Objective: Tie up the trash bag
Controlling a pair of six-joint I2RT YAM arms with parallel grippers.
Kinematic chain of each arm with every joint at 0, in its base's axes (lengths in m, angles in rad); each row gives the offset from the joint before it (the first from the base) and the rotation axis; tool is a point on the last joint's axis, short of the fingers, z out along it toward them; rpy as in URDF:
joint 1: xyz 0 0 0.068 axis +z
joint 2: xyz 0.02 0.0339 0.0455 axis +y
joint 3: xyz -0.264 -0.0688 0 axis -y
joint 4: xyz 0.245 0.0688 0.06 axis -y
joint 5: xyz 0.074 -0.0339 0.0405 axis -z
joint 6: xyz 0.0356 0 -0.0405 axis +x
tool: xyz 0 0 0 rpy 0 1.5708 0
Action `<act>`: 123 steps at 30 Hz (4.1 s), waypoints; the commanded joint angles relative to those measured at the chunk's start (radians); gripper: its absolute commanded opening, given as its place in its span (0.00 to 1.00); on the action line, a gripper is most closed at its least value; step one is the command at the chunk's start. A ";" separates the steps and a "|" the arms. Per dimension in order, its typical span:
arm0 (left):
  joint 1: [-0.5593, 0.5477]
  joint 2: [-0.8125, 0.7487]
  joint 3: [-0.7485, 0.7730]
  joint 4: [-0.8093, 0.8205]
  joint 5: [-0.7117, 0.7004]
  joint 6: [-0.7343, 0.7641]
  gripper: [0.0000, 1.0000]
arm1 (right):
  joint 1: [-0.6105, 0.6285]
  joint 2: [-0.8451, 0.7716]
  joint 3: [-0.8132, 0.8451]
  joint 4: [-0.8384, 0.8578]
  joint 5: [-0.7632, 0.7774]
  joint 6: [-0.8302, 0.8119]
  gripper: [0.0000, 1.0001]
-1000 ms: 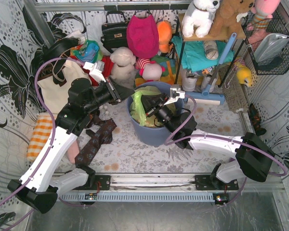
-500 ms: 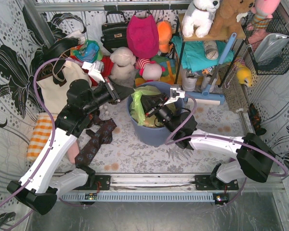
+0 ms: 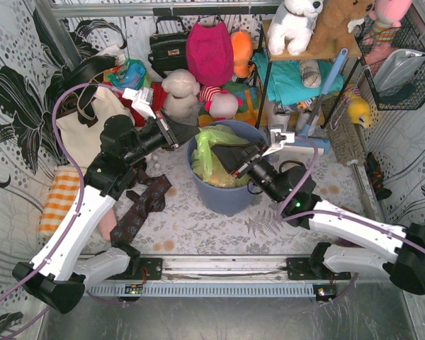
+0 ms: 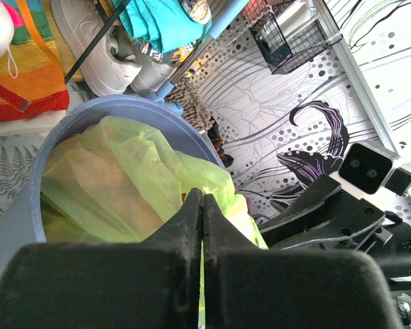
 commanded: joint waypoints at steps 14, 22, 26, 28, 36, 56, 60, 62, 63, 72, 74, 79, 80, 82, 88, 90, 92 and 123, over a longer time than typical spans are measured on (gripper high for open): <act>0.006 0.035 0.009 0.158 0.059 -0.001 0.00 | -0.003 -0.147 0.259 -0.778 -0.140 0.197 0.73; 0.006 0.042 0.028 0.155 0.073 0.008 0.00 | -0.004 -0.084 0.275 -0.761 -0.189 0.267 0.63; 0.007 0.046 0.030 0.159 0.080 0.009 0.00 | -0.004 -0.057 0.286 -0.728 -0.202 0.280 0.55; 0.007 0.048 0.032 0.163 0.082 0.009 0.00 | -0.004 -0.055 0.290 -0.722 -0.201 0.279 0.51; 0.006 0.050 0.032 0.169 0.088 0.009 0.00 | -0.004 -0.066 0.306 -0.755 -0.197 0.270 0.36; 0.007 0.180 0.264 0.134 0.012 0.200 0.00 | -0.004 -0.143 0.404 -0.986 -0.282 0.184 0.00; 0.009 0.243 0.315 0.163 0.004 0.222 0.00 | -0.004 -0.146 0.425 -1.046 -0.336 0.174 0.00; 0.009 0.266 0.332 0.174 -0.005 0.235 0.00 | -0.004 -0.141 0.431 -1.081 -0.353 0.172 0.00; 0.009 0.278 0.334 0.176 -0.010 0.242 0.00 | -0.004 -0.139 0.428 -1.094 -0.358 0.180 0.00; 0.009 0.331 0.225 0.228 -0.066 0.282 0.00 | -0.003 -0.169 0.305 -1.147 -0.382 0.270 0.00; 0.009 0.337 0.205 0.239 -0.067 0.283 0.00 | -0.004 -0.180 0.299 -1.155 -0.371 0.257 0.00; 0.010 0.345 0.205 0.261 -0.026 0.268 0.00 | -0.003 -0.216 0.331 -1.127 -0.341 0.141 0.00; 0.011 0.344 0.205 0.273 -0.011 0.260 0.00 | -0.003 -0.228 0.344 -1.127 -0.315 0.097 0.17; 0.010 0.343 0.217 0.282 0.011 0.255 0.00 | -0.003 -0.264 0.341 -1.089 -0.287 -0.038 0.57; 0.010 0.336 0.249 0.281 0.037 0.238 0.00 | -0.004 -0.323 0.305 -0.938 -0.252 -0.433 0.69; 0.010 0.329 0.257 0.278 0.034 0.240 0.00 | -0.004 -0.312 0.314 -0.928 -0.268 -0.579 0.69; 0.010 0.321 0.260 0.278 0.034 0.242 0.00 | -0.003 -0.310 0.296 -0.889 -0.308 -0.765 0.70; 0.010 0.296 0.256 0.350 0.152 0.130 0.00 | -0.002 -0.112 0.331 -0.734 -0.562 -1.611 0.37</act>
